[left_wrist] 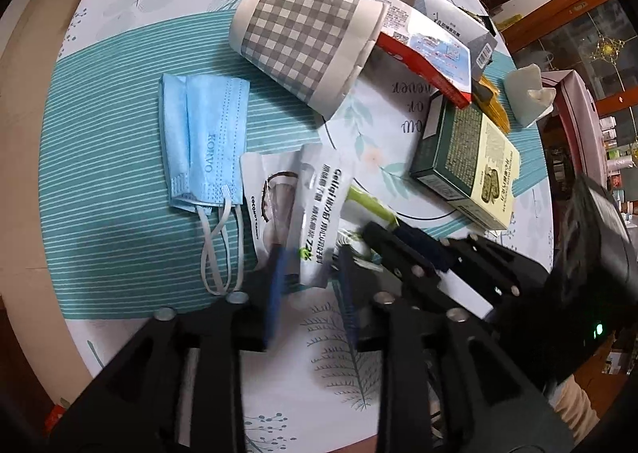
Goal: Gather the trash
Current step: 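Grasp the white wrapper beside the blue mask with the left tool, then grasp the green-and-white snack packet with the right tool while the left tool holds the wrapper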
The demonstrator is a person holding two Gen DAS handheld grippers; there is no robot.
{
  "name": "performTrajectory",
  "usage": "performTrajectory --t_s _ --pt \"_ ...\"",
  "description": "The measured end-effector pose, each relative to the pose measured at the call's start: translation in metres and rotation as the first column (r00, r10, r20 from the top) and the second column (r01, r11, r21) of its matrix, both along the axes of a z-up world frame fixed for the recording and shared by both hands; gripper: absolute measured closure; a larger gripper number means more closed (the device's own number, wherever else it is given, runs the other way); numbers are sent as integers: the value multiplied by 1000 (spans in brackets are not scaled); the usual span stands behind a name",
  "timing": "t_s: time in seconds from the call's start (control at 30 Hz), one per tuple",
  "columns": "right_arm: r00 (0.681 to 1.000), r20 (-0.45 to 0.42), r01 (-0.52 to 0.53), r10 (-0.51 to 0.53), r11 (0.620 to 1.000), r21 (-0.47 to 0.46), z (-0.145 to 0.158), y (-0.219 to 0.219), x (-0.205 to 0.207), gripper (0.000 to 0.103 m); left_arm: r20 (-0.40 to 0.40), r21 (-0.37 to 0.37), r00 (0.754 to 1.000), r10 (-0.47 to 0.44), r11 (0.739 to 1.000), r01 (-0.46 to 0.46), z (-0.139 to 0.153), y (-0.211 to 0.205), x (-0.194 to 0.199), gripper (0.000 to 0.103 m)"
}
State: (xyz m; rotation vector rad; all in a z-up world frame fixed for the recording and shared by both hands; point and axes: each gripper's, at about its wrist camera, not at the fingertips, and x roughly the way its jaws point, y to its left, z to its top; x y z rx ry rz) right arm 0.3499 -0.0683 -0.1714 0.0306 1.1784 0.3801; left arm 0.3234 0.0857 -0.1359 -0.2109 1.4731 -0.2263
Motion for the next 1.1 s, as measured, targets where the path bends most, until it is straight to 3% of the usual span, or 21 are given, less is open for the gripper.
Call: performTrajectory --t_s 0.63,0.73,0.87,1.1 --pt "991 1 134 -134 991 -9 30 -35 -76 100 13 89 996 -90 992 89 -13 -26 -3 72" --pt "986 1 164 -164 986 -6 35 -45 -88 100 47 114 989 -141 984 135 -6 -36 -2 70" --pt "975 9 224 -224 975 14 39 -56 -89 100 90 158 973 -210 968 195 2 -49 5 53" --pt "964 13 267 -267 963 44 41 -62 -83 100 50 164 928 -368 920 356 -3 -75 28 50"
